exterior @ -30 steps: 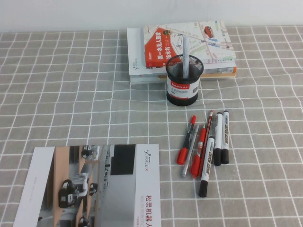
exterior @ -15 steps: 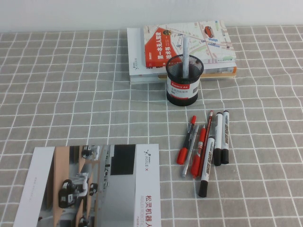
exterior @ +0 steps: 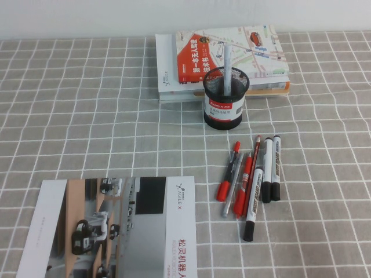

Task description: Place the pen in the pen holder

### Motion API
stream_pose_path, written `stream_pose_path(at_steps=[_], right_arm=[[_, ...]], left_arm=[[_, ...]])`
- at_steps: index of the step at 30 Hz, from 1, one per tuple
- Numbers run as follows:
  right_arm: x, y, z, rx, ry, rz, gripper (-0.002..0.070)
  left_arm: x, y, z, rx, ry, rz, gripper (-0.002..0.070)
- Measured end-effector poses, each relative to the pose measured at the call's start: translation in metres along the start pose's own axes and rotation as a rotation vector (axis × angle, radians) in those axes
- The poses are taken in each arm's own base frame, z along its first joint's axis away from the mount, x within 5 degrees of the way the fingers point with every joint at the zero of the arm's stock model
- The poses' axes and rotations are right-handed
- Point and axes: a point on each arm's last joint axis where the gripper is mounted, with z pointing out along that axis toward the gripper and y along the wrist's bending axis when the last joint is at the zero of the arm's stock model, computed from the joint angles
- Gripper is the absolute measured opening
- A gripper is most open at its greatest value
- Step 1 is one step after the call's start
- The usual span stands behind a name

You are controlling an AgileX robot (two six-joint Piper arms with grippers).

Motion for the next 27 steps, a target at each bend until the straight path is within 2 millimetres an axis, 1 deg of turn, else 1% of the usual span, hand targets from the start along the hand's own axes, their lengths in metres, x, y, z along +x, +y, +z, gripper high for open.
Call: stream_pose_path(at_steps=[4, 7, 10, 13, 17, 22, 24, 27], right_arm=[[0.026, -0.006, -0.005, 0.052, -0.023, 0.015, -0.0013], [0.043, -0.007, -0.004, 0.057, -0.016, 0.017, -0.0013], [0.055, -0.006, -0.002, 0.042, -0.002, 0.021, -0.0013], [0.058, -0.005, -0.002, 0.032, -0.005, 0.021, -0.0013], [0.056, -0.004, -0.002, 0.018, -0.028, 0.022, -0.0013], [0.053, -0.003, -0.009, 0.017, -0.086, -0.004, -0.0013], [0.055, -0.003, -0.012, 0.012, -0.079, 0.006, -0.0013], [0.065, -0.003, -0.016, 0.022, -0.069, 0.026, -0.0013]], left_arm=[[0.000, 0.000, 0.000, 0.000, 0.000, 0.000, -0.0003], [0.000, 0.000, 0.000, 0.000, 0.000, 0.000, -0.0003], [0.000, 0.000, 0.000, 0.000, 0.000, 0.000, -0.0003], [0.000, 0.000, 0.000, 0.000, 0.000, 0.000, -0.0003], [0.000, 0.000, 0.000, -0.001, 0.000, 0.002, -0.0003], [0.000, 0.000, 0.000, -0.001, 0.000, 0.002, -0.0003], [0.000, 0.000, 0.000, -0.001, 0.000, 0.002, -0.0003], [0.000, 0.000, 0.000, -0.001, 0.000, 0.002, -0.0003]])
